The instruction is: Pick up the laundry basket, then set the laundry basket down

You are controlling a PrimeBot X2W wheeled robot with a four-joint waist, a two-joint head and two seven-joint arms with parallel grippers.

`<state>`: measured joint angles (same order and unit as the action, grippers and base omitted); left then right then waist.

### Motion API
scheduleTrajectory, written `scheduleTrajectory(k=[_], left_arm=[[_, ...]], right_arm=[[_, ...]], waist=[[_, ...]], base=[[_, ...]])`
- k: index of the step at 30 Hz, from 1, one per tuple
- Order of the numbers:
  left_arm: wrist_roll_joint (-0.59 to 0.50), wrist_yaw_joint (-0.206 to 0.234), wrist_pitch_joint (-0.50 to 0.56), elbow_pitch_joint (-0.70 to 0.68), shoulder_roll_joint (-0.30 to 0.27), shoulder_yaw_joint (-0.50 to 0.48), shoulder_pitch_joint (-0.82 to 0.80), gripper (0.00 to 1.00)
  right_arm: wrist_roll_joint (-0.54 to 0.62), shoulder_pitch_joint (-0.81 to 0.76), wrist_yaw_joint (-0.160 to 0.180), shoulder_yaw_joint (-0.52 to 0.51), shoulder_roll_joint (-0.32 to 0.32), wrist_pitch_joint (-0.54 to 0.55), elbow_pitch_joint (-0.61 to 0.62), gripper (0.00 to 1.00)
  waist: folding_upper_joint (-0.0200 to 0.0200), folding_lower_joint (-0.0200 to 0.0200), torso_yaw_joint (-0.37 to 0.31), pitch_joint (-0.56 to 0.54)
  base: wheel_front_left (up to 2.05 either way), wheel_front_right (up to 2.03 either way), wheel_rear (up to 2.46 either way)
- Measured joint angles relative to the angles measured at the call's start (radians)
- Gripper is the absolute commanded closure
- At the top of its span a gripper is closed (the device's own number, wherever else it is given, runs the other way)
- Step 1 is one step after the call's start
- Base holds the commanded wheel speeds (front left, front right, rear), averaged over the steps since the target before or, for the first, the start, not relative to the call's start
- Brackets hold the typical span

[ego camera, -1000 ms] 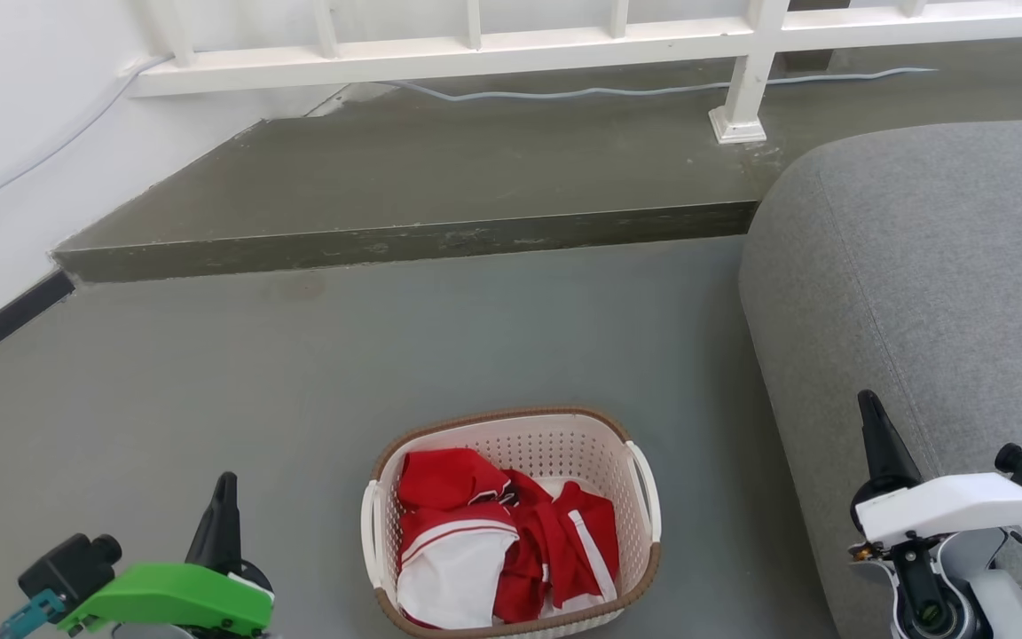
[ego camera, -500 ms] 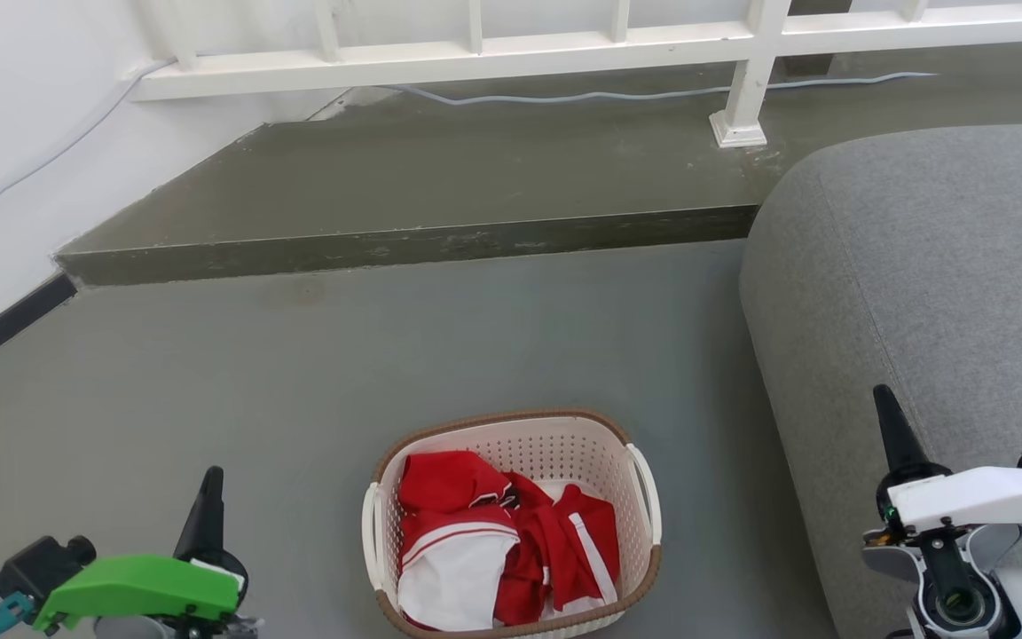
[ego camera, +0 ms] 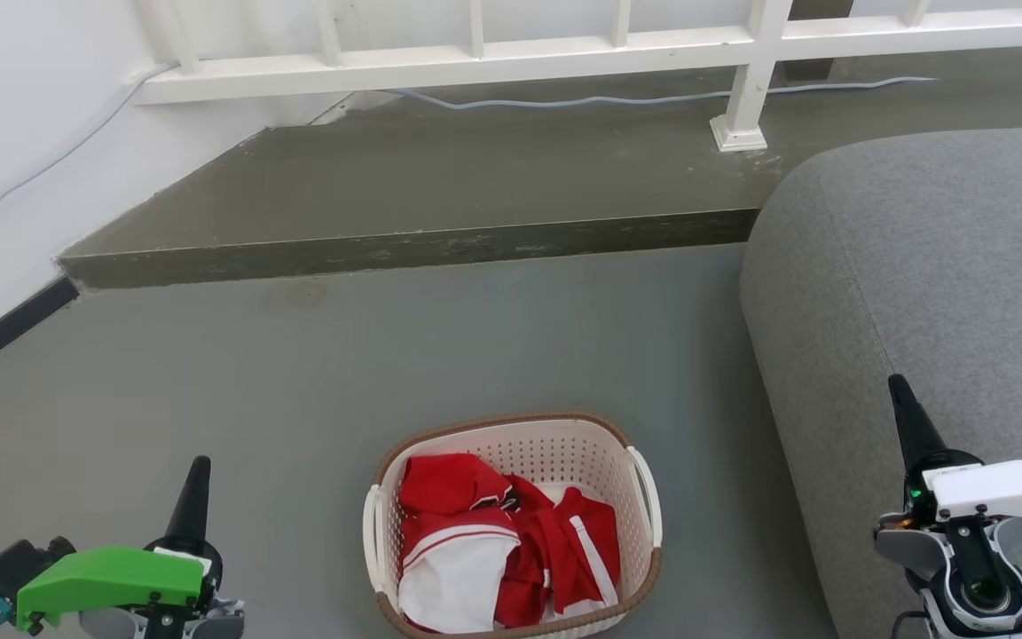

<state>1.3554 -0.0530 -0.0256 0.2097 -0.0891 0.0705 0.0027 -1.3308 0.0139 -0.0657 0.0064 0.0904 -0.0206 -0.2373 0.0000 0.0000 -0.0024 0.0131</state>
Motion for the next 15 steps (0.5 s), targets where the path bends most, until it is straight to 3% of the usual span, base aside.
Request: scheduleTrajectory(k=[15], left_arm=[[0.205, -0.037, 0.044, 0.031, 0.000, -0.041, -0.026, 1.00]], right_arm=[[-0.213, 0.021, -0.031, -0.049, -0.007, 0.050, -0.020, 1.00]], waist=[[0.0000, 0.0000, 0.002, -0.007]], base=[[0.00, 0.00, 0.00]])
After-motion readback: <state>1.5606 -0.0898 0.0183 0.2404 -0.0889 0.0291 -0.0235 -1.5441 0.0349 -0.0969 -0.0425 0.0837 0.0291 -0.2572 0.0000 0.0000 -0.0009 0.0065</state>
